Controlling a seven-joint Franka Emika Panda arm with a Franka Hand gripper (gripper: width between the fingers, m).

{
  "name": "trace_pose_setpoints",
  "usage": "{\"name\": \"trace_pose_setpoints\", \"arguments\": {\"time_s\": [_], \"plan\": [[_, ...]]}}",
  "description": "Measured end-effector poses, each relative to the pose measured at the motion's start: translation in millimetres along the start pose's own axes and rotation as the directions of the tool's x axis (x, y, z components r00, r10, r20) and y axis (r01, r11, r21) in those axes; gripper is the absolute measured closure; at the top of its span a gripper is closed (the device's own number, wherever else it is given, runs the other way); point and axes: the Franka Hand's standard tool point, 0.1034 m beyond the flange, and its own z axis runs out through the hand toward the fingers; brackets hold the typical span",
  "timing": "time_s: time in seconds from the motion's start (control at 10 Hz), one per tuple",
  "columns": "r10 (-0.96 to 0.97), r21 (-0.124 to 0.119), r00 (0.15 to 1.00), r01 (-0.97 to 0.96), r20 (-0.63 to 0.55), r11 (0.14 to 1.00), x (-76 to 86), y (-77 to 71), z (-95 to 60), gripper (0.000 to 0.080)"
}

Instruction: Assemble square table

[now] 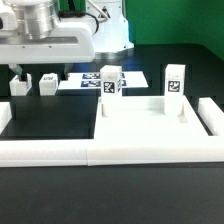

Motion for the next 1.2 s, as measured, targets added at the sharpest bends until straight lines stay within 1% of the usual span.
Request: {"name": "trace_pose_setpoints", "arguments": {"time_s": [0.1, 0.2, 0.3, 0.4, 0.5, 0.6, 0.7, 0.8, 0.9, 1.0, 1.1, 1.2], "plan": [[-0.033, -0.004, 0.999, 0.033, -0.003, 0.999, 1.7, -2.3, -1.0, 0.0151], [-0.039, 0.000, 0.999, 0.040, 0.019, 0.999, 0.4, -5.7, 0.0, 0.0151], [-0.040, 0.009, 0.998, 0.040, 0.046, 0.999, -3.7, -6.3, 2.7, 0.0151], [-0.029, 0.039, 0.987, 0.023, 0.157, 0.999, -18.1, -5.5, 10.5, 0.0151], [-0.036, 0.057, 0.960, 0.021, 0.278, 0.998, -28.2, -5.3, 16.3, 0.0151], [-0.048, 0.066, 0.938, 0.026, 0.343, 0.997, -34.6, -9.0, 23.6, 0.0151], [-0.056, 0.084, 0.899, 0.021, 0.435, 0.996, -46.4, -12.1, 28.5, 0.0151], [-0.063, 0.096, 0.863, 0.016, 0.501, 0.995, -49.0, -13.1, 32.8, 0.0151], [-0.073, 0.099, 0.852, 0.025, 0.518, 0.995, -44.9, -14.7, 33.6, 0.0151], [-0.083, 0.102, 0.857, 0.035, 0.509, 0.994, -42.4, -16.1, 34.1, 0.0151], [-0.088, 0.104, 0.856, 0.040, 0.510, 0.994, -42.6, -16.8, 34.7, 0.0151], [-0.087, 0.097, 0.854, 0.043, 0.513, 0.994, -42.2, -18.0, 36.0, 0.0151]]}}
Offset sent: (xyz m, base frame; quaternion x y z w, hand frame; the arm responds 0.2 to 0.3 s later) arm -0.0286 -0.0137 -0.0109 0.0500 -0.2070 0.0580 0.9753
